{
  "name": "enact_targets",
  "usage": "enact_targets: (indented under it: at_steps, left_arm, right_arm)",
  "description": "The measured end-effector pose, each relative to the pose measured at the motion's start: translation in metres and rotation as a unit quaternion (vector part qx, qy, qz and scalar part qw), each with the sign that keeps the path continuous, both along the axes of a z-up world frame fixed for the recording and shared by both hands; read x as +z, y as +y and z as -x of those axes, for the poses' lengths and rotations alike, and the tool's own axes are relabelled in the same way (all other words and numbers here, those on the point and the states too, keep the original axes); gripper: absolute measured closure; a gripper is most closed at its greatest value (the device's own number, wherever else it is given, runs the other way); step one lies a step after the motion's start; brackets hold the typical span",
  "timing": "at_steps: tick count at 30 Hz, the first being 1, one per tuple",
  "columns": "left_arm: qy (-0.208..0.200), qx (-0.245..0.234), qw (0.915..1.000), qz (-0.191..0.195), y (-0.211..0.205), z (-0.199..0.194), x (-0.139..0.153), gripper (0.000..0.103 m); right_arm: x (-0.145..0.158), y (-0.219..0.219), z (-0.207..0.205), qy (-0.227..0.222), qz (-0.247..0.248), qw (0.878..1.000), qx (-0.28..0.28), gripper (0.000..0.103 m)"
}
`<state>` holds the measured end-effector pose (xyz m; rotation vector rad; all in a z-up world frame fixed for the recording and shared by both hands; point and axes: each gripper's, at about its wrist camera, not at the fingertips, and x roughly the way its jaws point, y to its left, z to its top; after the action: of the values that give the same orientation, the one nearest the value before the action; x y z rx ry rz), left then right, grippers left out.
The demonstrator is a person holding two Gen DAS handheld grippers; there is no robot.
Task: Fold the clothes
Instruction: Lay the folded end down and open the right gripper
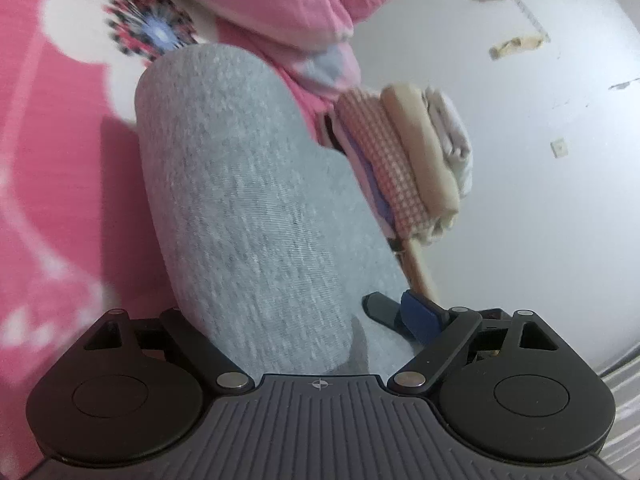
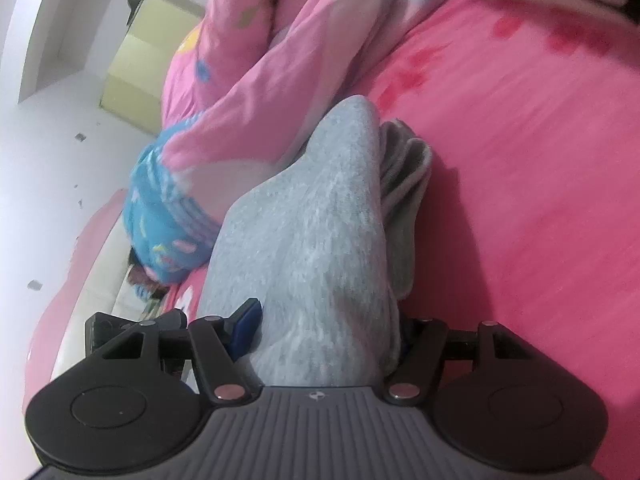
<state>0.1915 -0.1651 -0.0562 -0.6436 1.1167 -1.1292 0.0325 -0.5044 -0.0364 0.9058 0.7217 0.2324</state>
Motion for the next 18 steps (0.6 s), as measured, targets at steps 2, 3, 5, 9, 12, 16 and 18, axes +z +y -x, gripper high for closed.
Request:
enact_targets:
  at_steps: [2, 3, 5, 9, 12, 16, 18]
  left_arm:
    - [-0.009, 0.014, 0.9998, -0.006, 0.031, 0.007, 0.006, 0.016]
    - [-0.015, 0.024, 0.9995, -0.012, 0.05, 0.012, 0.009, 0.016]
    - [-0.029, 0.046, 0.9982, -0.026, 0.089, 0.023, 0.016, 0.016]
    - [-0.04, 0.119, 0.9903, -0.06, 0.171, 0.046, 0.022, 0.016]
    - [-0.033, 0.157, 0.9831, -0.088, 0.206, 0.055, 0.01, 0.017]
    - [-0.066, 0.196, 0.9697, -0.13, 0.225, 0.068, 0.003, 0.018]
    - [-0.101, 0.218, 0.9631, -0.121, 0.233, 0.075, 0.013, 0.016]
  right_arm:
    - [0.001, 0.024, -0.003, -0.001, -0.007, 1.0, 0.017, 0.036]
    - [0.0, 0.041, -0.007, -0.003, -0.014, 0.999, 0.033, 0.036]
    - [-0.001, 0.074, -0.015, -0.008, -0.021, 0.997, 0.068, 0.037]
    - [-0.011, 0.146, -0.032, -0.016, -0.036, 0.989, 0.141, 0.037]
    - [-0.019, 0.183, -0.033, -0.019, -0.014, 0.986, 0.167, 0.037]
    - [-0.011, 0.186, -0.018, -0.015, 0.044, 0.987, 0.155, 0.032]
    - [0.006, 0.165, -0.004, -0.018, 0.069, 0.989, 0.13, 0.032]
